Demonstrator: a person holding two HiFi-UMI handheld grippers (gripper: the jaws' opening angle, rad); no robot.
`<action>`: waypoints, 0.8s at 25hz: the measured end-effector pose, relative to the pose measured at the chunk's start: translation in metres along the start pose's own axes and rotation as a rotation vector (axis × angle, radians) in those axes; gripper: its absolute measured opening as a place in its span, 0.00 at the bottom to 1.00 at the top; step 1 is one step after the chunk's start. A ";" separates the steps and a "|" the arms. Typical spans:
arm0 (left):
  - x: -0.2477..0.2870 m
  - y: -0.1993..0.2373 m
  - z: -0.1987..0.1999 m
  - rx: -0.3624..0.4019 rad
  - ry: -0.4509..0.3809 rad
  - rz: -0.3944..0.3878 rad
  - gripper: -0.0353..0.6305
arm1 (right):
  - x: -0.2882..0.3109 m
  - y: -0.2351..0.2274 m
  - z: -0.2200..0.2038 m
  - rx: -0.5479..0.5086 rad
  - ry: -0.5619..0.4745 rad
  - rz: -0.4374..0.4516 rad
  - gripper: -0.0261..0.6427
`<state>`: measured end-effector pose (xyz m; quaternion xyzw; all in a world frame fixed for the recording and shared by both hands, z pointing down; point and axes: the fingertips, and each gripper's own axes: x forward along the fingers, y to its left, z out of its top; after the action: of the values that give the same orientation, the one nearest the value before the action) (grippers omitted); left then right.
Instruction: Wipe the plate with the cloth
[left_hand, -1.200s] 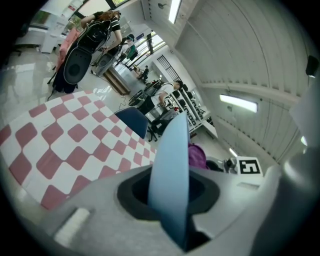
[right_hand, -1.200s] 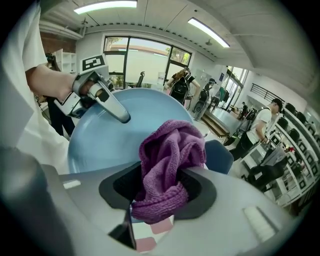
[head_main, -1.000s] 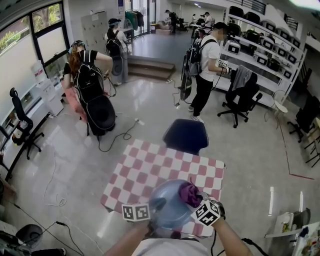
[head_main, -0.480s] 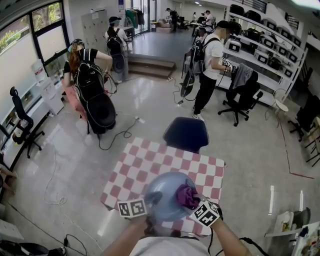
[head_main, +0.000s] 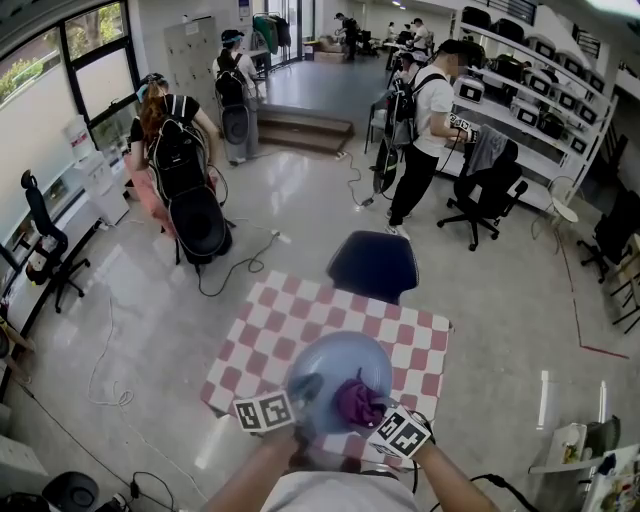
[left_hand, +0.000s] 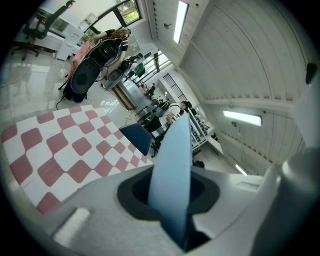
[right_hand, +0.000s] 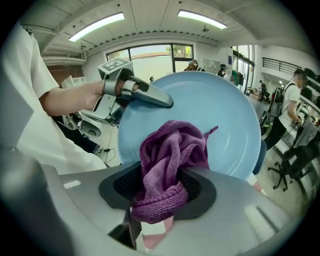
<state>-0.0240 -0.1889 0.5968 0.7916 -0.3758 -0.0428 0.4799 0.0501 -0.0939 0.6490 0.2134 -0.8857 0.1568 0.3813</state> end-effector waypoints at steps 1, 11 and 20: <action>0.000 -0.001 -0.001 0.000 -0.002 0.001 0.16 | 0.001 0.005 0.001 -0.002 0.000 0.017 0.30; 0.003 -0.012 -0.010 0.010 0.008 -0.024 0.17 | 0.005 0.046 0.020 -0.037 -0.007 0.180 0.30; 0.010 -0.034 -0.030 0.108 0.079 -0.084 0.17 | 0.003 0.062 0.036 -0.134 -0.025 0.253 0.30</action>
<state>0.0150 -0.1648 0.5892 0.8325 -0.3249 -0.0113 0.4487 -0.0047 -0.0578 0.6205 0.0760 -0.9186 0.1415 0.3610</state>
